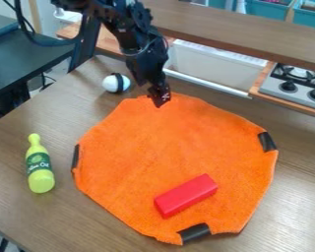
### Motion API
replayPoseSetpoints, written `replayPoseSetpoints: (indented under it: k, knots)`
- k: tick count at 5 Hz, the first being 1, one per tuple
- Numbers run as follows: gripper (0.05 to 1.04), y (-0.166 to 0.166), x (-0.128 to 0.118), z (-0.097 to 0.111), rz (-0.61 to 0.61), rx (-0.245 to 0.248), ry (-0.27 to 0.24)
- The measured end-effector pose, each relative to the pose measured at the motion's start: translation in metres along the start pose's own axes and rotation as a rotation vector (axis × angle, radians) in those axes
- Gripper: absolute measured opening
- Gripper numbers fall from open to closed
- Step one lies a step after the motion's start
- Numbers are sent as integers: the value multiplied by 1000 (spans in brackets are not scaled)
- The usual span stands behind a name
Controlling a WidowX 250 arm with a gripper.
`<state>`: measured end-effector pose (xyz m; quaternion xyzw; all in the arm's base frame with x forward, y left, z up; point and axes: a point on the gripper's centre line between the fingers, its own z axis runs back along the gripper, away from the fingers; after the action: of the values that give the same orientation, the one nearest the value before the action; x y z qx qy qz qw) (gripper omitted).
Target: Fold the cloth from top left to bottom right
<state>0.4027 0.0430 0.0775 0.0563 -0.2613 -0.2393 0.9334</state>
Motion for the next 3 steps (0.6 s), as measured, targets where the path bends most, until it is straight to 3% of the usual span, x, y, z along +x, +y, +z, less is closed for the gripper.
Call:
replayPoseSetpoints:
  k: [1,3]
  knots:
    - [1000,-4,-6,-10,4,-20,23]
    - [1001,24,-4,-21,30,-45,5]
